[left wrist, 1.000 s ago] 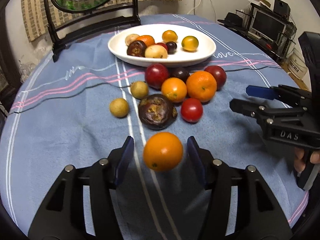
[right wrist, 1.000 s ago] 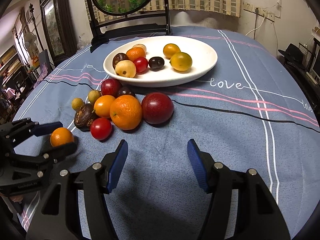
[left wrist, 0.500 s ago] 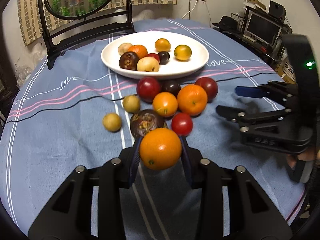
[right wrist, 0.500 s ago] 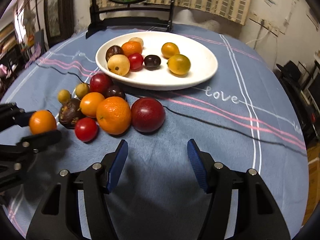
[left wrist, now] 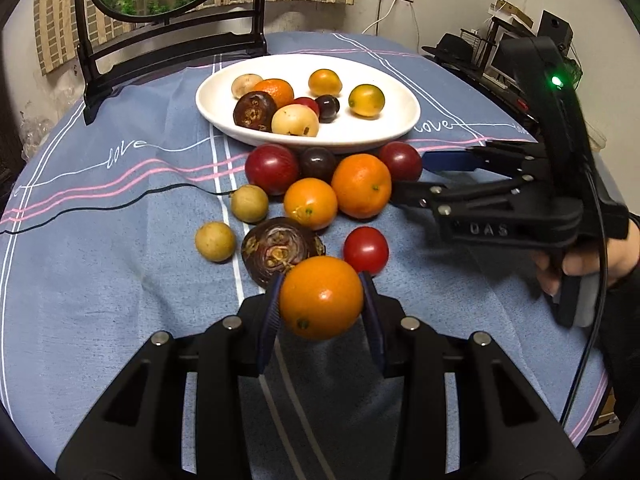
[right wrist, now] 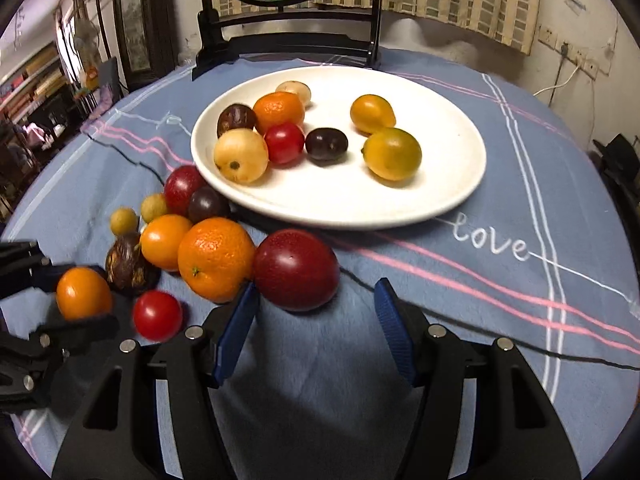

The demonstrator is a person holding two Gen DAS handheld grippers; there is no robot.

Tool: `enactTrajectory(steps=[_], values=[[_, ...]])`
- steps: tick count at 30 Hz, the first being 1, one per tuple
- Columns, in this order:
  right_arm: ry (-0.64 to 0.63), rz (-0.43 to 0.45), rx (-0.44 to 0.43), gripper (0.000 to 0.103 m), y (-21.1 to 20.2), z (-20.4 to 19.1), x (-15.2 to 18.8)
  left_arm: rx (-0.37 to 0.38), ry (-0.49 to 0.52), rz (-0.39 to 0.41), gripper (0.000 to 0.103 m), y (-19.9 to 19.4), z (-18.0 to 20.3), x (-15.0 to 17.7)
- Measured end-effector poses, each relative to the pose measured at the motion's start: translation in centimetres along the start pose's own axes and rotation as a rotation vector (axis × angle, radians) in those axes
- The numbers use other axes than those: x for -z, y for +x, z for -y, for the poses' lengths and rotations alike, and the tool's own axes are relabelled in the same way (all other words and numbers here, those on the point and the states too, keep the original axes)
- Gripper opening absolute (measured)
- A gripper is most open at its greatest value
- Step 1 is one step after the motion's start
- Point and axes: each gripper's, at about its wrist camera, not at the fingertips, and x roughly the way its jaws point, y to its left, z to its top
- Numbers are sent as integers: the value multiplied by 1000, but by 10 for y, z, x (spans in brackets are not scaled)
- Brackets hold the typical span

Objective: Organize fruits
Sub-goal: 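Grasp the orange tangerine with the left tool while the right tool grasps the large red tomato, then carry the tangerine and red tomato onto the white plate and open both tools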

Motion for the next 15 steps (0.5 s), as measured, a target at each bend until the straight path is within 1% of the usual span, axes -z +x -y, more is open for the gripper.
enactTrajectory(steps=[2,6,7,9,12,15], values=[[22,0,-30,62,5,5,-3,5,-4,-1,38,0,-1,0],[21,11,-57,61,7,6,-2,5,-2,-2,38,0,-1,0],[21,13,-65,59,7,6,-2,4,-2,-2,38,0,-1,0],[7,13,-97,41,4,1,-1,3,-1,-3,38,0,-1,0],[4,4,-62,40,0,-4,-1,0,-6,-8,38,0,-1,0],[41,24,-72,40,-11,-1,1,-16,-7,-4,38,-3,-1,-1]])
